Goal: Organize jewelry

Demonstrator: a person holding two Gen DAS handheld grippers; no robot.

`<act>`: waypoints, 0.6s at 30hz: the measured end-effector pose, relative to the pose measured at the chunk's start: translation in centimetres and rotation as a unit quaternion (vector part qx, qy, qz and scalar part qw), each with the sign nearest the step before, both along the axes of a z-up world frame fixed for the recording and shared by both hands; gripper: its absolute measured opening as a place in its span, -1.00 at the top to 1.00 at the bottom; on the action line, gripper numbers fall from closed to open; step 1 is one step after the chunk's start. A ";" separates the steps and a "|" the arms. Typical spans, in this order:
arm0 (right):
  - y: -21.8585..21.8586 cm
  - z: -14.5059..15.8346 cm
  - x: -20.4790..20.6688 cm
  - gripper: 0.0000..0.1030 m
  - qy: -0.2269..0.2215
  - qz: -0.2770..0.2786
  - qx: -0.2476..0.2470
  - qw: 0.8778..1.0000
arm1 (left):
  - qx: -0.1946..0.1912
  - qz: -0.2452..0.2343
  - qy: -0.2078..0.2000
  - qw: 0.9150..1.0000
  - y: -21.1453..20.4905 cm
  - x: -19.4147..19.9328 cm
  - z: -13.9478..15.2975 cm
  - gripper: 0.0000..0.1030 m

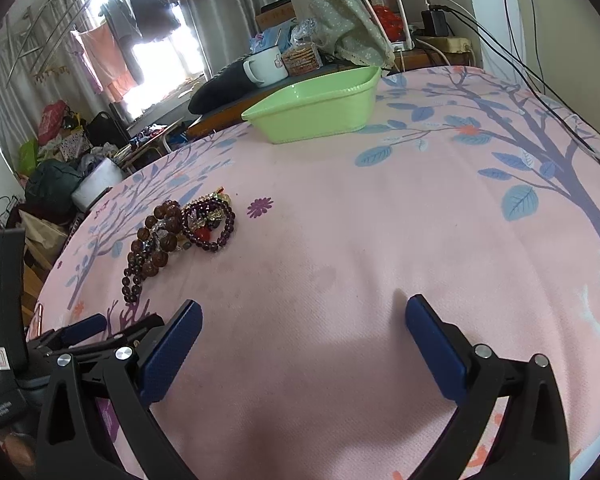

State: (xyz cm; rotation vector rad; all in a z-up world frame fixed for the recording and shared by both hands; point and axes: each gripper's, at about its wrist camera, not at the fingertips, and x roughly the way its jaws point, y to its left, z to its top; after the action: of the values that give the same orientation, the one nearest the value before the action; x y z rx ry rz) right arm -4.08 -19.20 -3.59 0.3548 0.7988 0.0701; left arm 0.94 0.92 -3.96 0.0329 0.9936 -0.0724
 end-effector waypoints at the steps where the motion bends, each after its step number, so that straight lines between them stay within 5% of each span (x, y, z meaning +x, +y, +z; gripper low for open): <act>1: -0.1 0.1 0.0 -0.50 0.000 0.000 0.002 1.000 | 0.000 -0.001 0.000 1.000 0.0 0.0 0.0 -0.92; 9: 0.6 3.2 0.7 -0.50 -0.053 0.025 -0.026 0.998 | -0.031 -0.008 -0.014 0.999 1.3 1.4 1.6 -0.91; 15: 2.0 6.3 1.3 -0.50 -0.110 0.038 -0.042 0.992 | 0.009 0.030 -0.121 0.992 2.7 2.3 5.3 -0.91; 18: 3.0 6.3 0.9 -0.50 -0.119 0.043 -0.049 0.991 | 0.020 0.034 -0.128 0.991 3.0 2.6 5.5 -0.91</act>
State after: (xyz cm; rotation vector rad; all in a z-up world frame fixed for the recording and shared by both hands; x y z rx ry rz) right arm -3.13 -16.19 2.75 0.2141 0.5784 0.1514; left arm 3.49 3.89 1.51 0.0444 0.7390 0.0144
